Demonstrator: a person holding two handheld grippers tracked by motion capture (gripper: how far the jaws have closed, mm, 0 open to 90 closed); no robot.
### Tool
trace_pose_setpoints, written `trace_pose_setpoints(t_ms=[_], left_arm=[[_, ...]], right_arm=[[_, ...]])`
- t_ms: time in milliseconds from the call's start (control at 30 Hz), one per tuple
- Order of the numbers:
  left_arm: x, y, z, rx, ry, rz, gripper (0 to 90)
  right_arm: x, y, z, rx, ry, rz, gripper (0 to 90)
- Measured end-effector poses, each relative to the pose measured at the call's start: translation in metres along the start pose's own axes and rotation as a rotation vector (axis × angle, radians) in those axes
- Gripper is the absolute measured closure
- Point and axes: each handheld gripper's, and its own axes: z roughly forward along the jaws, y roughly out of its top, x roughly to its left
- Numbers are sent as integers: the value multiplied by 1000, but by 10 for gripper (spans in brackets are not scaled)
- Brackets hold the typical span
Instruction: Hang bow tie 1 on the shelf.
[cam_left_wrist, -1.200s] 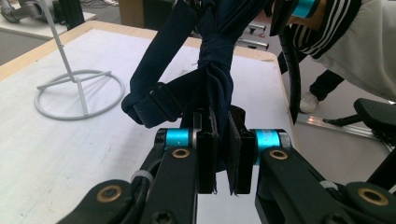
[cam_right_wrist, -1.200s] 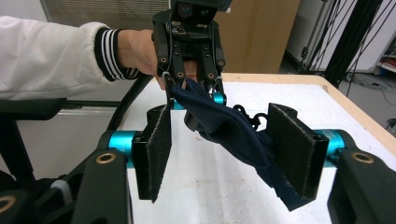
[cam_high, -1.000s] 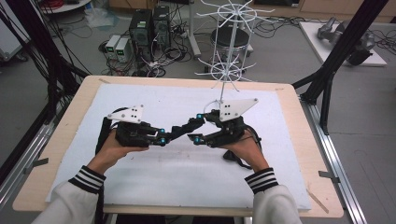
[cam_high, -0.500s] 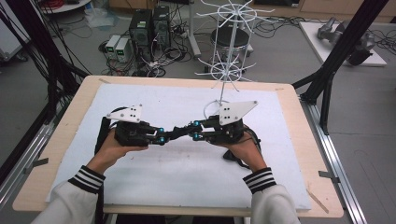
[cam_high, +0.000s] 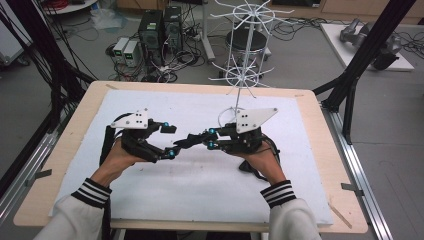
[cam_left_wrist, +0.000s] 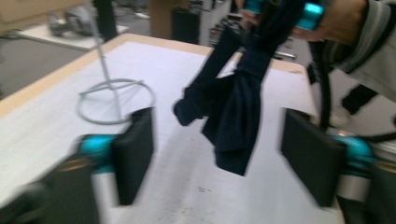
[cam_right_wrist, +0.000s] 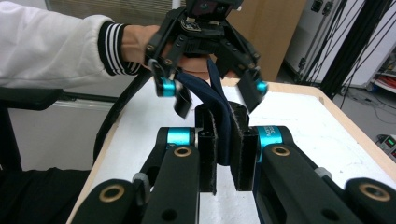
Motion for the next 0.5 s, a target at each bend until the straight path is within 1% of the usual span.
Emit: trace_pose_setpoints(t_ms=[33, 67, 133, 333, 500], left_arm=[[0, 0, -1, -12, 10, -6, 109], [1, 0, -3, -19, 17, -5, 82], [1, 0, -5, -37, 29, -3, 81], [1, -4, -11, -59, 62, 24, 82], [-1, -11, -18, -79, 76, 31, 82]], right_arm=[[0, 0, 0, 2, -7, 2, 838], [-1, 0, -1, -2, -3, 2, 838], [0, -1, -1, -5, -11, 8, 838], [-2, -2, -6, -11, -28, 23, 837], [-2, -2, -10, -13, -48, 29, 836]])
